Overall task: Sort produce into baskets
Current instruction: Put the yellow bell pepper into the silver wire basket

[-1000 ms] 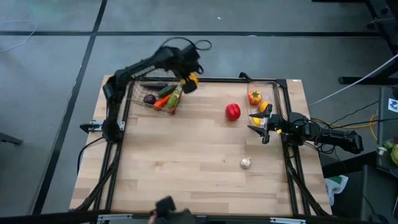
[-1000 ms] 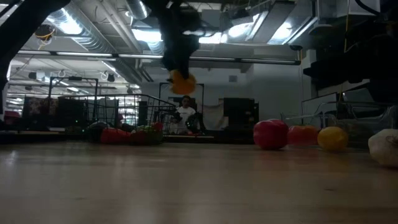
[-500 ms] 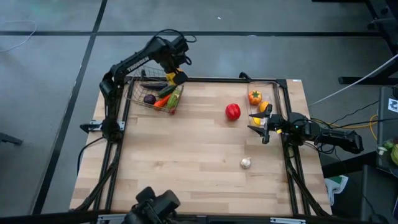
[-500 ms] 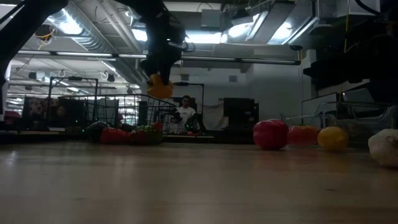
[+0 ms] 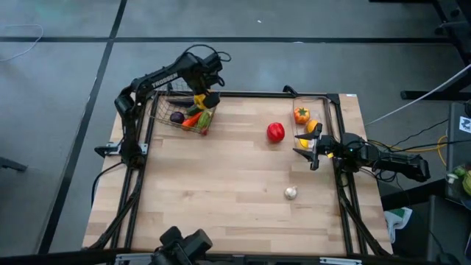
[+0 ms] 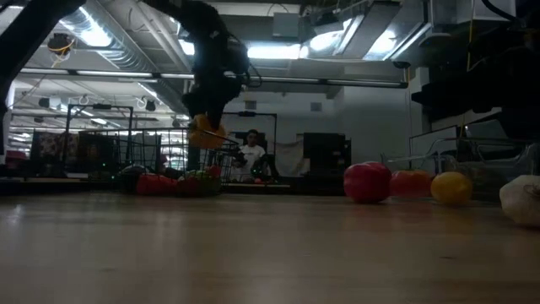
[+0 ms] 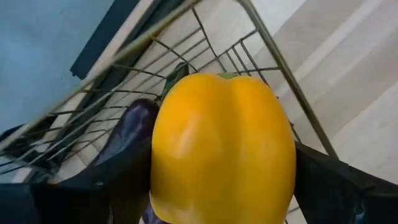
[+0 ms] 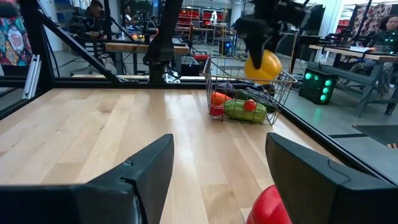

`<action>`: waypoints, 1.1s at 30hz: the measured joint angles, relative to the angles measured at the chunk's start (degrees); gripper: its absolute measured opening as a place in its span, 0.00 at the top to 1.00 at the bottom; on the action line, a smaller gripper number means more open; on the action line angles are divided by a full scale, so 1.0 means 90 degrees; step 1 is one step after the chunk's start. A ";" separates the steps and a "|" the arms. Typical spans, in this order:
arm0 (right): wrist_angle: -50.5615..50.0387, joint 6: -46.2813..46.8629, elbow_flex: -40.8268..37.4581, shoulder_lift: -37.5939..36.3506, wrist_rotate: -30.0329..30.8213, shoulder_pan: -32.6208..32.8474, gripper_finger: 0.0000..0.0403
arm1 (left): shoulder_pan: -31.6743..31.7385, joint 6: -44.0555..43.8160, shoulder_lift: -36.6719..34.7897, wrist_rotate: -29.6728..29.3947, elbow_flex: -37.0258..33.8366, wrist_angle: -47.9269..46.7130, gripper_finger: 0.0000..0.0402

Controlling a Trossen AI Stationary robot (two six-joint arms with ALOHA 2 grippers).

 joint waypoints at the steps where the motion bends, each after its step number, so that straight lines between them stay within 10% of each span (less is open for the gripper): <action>1: 0.0001 0.0000 0.0000 0.0000 0.0000 0.0000 0.37 | 0.0000 0.0016 -0.0062 -0.0002 -0.0199 0.0161 0.20; 16: 0.0001 0.0000 0.0001 0.0000 0.0004 0.0001 0.37 | 0.0181 0.0448 -0.0390 -0.0066 -0.2016 0.2209 0.20; 33: 0.0000 0.0002 0.0000 0.0000 0.0002 0.0002 0.37 | 0.0223 -0.0292 -0.0383 -0.0694 -0.2160 0.2410 0.20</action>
